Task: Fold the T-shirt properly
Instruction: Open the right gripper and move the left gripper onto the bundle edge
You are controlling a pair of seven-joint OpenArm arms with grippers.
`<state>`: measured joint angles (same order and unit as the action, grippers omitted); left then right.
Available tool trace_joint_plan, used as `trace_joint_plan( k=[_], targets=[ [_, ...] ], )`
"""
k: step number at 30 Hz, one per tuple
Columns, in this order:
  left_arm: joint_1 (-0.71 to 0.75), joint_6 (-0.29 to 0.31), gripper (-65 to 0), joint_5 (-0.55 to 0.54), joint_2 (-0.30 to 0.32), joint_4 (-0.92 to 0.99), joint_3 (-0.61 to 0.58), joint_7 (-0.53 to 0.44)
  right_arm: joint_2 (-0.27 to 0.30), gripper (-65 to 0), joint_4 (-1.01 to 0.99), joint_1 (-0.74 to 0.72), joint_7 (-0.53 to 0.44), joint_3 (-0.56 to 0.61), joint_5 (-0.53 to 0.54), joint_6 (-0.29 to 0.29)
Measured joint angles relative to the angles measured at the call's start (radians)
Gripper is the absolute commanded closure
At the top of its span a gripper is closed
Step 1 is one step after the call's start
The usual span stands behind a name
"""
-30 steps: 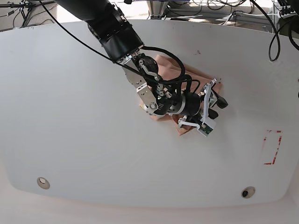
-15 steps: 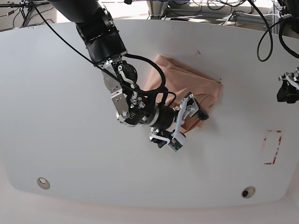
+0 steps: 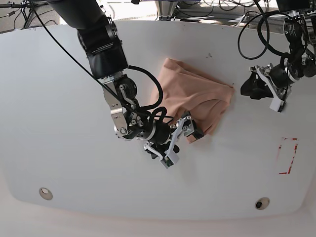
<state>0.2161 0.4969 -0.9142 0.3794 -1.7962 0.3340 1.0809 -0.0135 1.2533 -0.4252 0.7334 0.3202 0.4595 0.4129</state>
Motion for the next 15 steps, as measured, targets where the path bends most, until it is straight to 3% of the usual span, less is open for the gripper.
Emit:
trace_joint_plan(
  k=[6, 10, 15],
  targets=[
    [-0.007, -0.003, -23.3, 0.012, -0.072, 0.024, -0.089, -0.003, 0.001, -55.0, -0.09, 0.005, -0.058, 0.002, -0.011, -0.003],
    [-0.034, -0.002, -23.3, 0.123, -0.114, 0.034, -0.143, 0.007, -0.018, -45.7, -0.17, 0.005, -0.131, 0.0, -0.005, -0.002],
    [-0.065, 0.002, -23.3, 0.21, -0.15, 0.034, -0.157, -0.01, -0.031, -27.4, -0.238, 0.006, -0.186, 0.005, -0.007, -0.001]
  ],
)
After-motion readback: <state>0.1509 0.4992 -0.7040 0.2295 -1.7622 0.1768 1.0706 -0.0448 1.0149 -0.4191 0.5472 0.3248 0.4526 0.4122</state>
